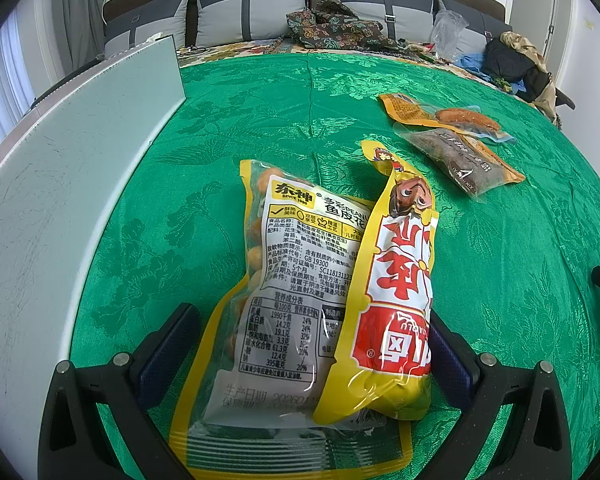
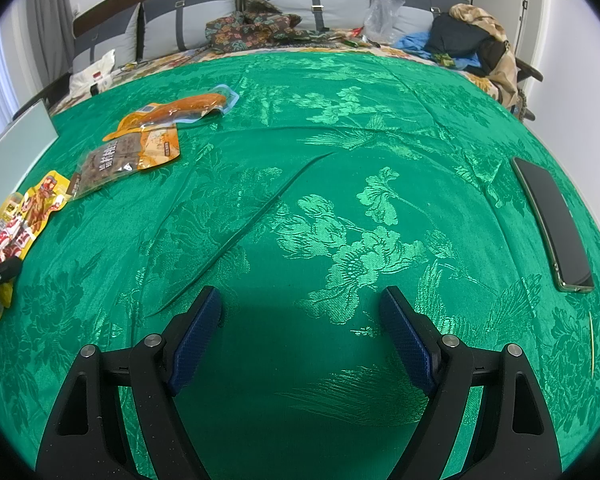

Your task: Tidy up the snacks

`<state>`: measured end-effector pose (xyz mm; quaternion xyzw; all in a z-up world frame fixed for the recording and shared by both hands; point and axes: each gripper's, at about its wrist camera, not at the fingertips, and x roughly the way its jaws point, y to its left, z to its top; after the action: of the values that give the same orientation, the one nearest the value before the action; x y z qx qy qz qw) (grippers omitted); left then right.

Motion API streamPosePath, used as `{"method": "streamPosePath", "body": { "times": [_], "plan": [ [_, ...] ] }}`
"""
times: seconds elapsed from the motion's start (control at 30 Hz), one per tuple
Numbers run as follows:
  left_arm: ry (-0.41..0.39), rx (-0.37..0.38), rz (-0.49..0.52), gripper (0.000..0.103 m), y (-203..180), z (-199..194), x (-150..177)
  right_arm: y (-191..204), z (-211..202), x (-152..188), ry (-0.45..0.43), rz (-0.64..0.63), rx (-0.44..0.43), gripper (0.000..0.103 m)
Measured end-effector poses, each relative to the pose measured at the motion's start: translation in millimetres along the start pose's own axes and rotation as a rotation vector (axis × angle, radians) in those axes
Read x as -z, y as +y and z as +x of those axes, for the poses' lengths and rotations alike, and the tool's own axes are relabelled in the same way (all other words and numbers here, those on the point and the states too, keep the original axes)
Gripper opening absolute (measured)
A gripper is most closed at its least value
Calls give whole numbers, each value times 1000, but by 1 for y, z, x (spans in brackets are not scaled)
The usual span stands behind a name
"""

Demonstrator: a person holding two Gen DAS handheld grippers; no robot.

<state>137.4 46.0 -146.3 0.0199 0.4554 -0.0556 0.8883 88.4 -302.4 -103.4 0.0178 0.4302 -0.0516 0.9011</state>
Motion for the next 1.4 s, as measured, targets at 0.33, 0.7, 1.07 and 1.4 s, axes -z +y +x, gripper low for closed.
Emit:
{"method": "streamPosePath", "body": {
  "times": [0.33,0.7,1.07,1.4],
  "plan": [
    [0,1,0,103,0,0,0,0,0,0,0,0,0,85],
    [-1,1,-1,103,1,0,0,0,0,0,0,0,1,85],
    [-1,3,-1,103,1,0,0,6,0,-19,64,71,-109,84],
    [-2,3,-1,103,1,0,1,156,38,-133,89,-147,-283,83]
  ]
}}
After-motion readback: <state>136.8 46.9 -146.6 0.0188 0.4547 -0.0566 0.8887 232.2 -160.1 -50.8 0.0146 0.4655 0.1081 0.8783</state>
